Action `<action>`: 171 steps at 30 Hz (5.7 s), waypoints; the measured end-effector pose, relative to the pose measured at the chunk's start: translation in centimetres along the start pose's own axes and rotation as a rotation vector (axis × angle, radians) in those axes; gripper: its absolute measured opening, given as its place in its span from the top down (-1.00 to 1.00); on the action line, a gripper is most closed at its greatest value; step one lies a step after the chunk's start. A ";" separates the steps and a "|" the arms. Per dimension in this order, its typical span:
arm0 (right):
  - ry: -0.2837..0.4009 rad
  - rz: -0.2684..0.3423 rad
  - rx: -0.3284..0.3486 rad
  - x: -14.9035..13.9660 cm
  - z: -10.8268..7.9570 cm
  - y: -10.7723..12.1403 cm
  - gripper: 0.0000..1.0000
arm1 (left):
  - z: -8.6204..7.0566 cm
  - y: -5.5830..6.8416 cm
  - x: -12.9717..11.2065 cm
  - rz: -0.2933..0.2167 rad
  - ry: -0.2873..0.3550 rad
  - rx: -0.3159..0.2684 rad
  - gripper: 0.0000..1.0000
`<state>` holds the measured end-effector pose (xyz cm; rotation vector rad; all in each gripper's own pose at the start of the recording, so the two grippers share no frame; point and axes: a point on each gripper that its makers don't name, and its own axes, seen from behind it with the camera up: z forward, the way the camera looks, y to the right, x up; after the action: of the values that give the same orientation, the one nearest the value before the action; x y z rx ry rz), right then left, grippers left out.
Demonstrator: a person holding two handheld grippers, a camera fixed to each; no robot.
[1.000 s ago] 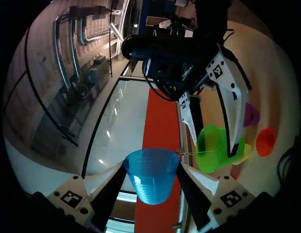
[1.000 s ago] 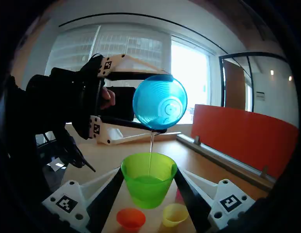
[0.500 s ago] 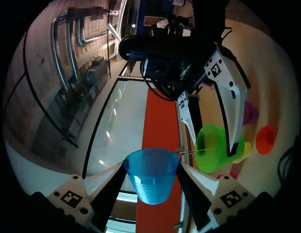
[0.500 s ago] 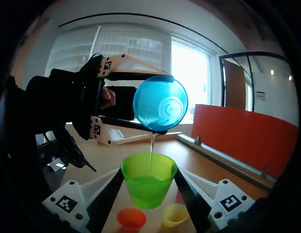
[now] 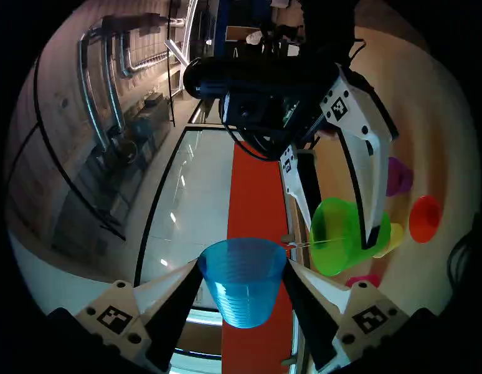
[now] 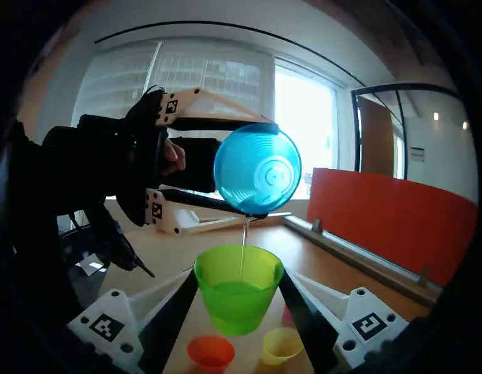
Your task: Pour water
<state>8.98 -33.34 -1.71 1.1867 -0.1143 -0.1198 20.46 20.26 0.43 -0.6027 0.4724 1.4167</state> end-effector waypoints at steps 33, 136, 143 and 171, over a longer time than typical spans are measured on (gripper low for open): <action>0.000 0.001 -0.004 -0.2 -0.3 0.2 -0.83 | -0.6 0.7 0.9 0.037 0.001 -0.003 -0.73; -0.016 -0.020 -0.062 0.2 -1.5 1.3 -0.83 | 1.1 0.3 -3.9 -0.557 -0.072 0.041 -0.73; -0.024 -0.021 -0.065 0.0 -1.6 1.4 -0.83 | 0.6 0.9 -4.7 -0.644 -0.089 0.037 -0.73; -0.038 -0.042 -0.088 0.8 -2.1 2.1 -0.83 | 0.3 2.5 -7.1 -1.107 -0.146 0.019 -0.73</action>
<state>10.13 -30.80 -0.51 1.0990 -0.1168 -0.1829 17.24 15.13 4.88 -0.5916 -0.0094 0.3892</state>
